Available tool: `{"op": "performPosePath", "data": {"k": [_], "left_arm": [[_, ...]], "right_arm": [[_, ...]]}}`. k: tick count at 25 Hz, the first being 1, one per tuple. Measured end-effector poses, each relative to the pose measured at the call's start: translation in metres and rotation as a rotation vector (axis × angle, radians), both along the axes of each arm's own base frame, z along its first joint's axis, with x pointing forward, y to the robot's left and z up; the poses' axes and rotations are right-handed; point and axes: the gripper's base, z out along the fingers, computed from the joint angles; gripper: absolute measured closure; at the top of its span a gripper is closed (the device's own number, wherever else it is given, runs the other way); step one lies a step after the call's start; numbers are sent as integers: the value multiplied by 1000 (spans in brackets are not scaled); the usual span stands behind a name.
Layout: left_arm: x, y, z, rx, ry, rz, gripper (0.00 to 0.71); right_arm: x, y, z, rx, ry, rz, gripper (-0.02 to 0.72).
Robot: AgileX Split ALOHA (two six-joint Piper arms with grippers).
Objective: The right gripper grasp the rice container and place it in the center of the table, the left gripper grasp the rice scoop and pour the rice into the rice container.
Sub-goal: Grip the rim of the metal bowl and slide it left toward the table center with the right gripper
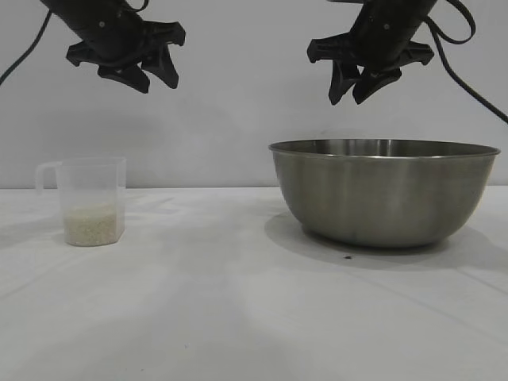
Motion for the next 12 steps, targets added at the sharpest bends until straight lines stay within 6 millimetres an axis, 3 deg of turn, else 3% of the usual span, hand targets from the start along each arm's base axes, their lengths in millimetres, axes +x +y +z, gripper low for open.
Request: {"op": "performPosePath", "data": {"k": [12], "left_arm": [[0,0,0,8,-2,-4,341]], "right_arm": [[-2,0,-1,-6,30,2,471]]}}
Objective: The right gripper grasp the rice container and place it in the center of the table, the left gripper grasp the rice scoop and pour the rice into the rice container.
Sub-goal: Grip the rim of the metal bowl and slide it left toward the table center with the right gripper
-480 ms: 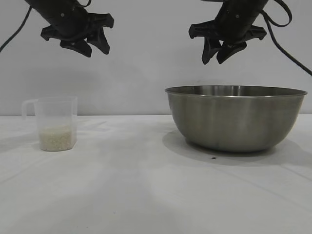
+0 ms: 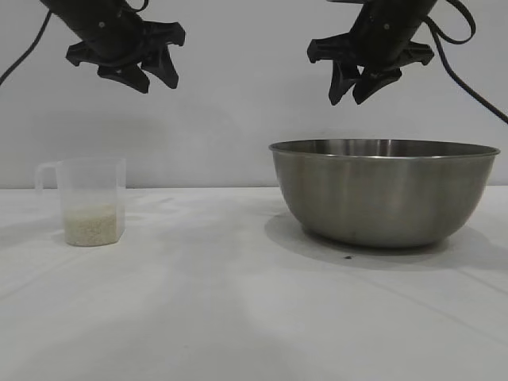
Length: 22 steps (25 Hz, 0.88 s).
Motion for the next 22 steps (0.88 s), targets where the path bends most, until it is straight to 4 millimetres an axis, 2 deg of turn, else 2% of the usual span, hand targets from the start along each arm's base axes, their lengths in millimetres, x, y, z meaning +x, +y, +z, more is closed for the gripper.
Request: {"op": "performPosePath", "data": {"k": [4,9,12,17,22], "left_arm": [[0,0,0,7,-1,-3,341],[0,0,1,23,-7,-12,341],[-1,0,4,33,-17,-17,341],[-2,0,5,60,-25,-35,341],[-2,0,5,62,-25,-41,341]], "right_arm": [[-9,-10,12,2,75,-20,471],[-24,-42,44,-18,168,-62,471],[-37,-58,55,-60,257,-77,471],[-56,-72,51,-168,454,-71,471],[-60,-74,49,-192,511,-60,471]]}}
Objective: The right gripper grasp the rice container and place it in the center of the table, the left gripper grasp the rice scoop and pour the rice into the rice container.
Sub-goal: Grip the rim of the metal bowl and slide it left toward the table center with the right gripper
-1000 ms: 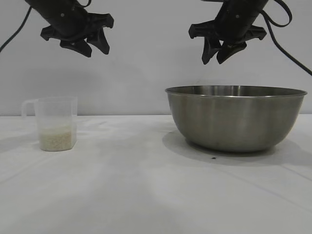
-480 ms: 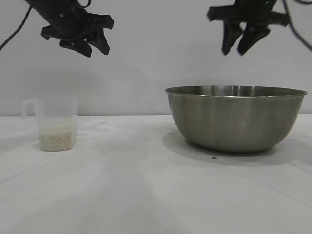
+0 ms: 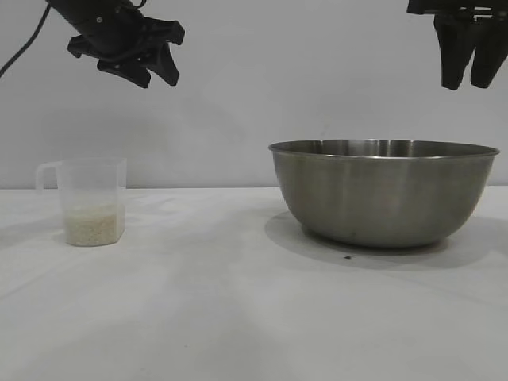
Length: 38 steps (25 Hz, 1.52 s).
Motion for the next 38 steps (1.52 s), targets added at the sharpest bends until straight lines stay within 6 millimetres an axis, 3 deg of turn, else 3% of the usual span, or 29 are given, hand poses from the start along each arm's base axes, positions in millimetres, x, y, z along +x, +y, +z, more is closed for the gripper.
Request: {"op": "performPosePath", "data": {"k": [2,16,20,22,27,29,32,38], "left_arm": [[0,0,0,1,0,-1,341],[0,0,0,6,-1,-3,341],[0,0,0,7,-2,-4,341],[0,0,0,7,-2,-4,341],[0,0,0,7,-2,-4,341],[0,0,0,9,-2,-4,341],[0,0,0,11,-2,-5,341],[0,0,0,17,-4,-9,341]], "right_arm": [[1,-1,-4,-4,15,-1,398],[20,1,-81,-50,185,4,390],[22,2,-93,-49,209,4,616],[24,6,-93,-13,200,8,630],[17,39,-93,4,209,82,630],[11,56,-93,4,217,121,703],[1,78,-93,-5,246,178,703],[-11,100,-93,-17,271,236,703]]}}
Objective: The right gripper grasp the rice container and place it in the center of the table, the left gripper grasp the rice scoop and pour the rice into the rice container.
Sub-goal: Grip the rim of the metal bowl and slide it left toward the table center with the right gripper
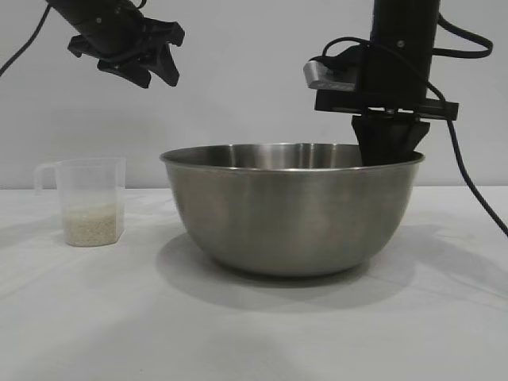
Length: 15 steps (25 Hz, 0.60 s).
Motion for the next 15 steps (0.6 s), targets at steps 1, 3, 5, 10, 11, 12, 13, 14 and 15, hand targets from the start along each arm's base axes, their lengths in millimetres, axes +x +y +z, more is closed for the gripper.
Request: {"op": "performPosePath", "data": {"k": [1,3,5,10,11,12,13,14,15], "left_arm": [[0,0,0,0,0,0,341],[0,0,0,0,0,0,341],[0,0,0,0,0,0,341],[0,0,0,0,0,0,341],[0,0,0,0,0,0,341],[0,0,0,0,0,0,341],[0,0,0,0,0,0,341],[0,0,0,1,0,-1,341],[0,0,0,6,-1,-3,341]], "right_arm": [[0,1,0,0,0,2,656],[-1,3,0,-7,-3,14,656],[-1,1,0,-18,-8,21,552],[-3,0,35,25,-115,20,339],[-3,1,45,48,-161,21,346],[-4,2,59,86,-222,36,346],[-8,2,72,127,-275,57,346],[-13,3,85,182,-328,71,346],[-19,4,94,234,-370,85,307]]}}
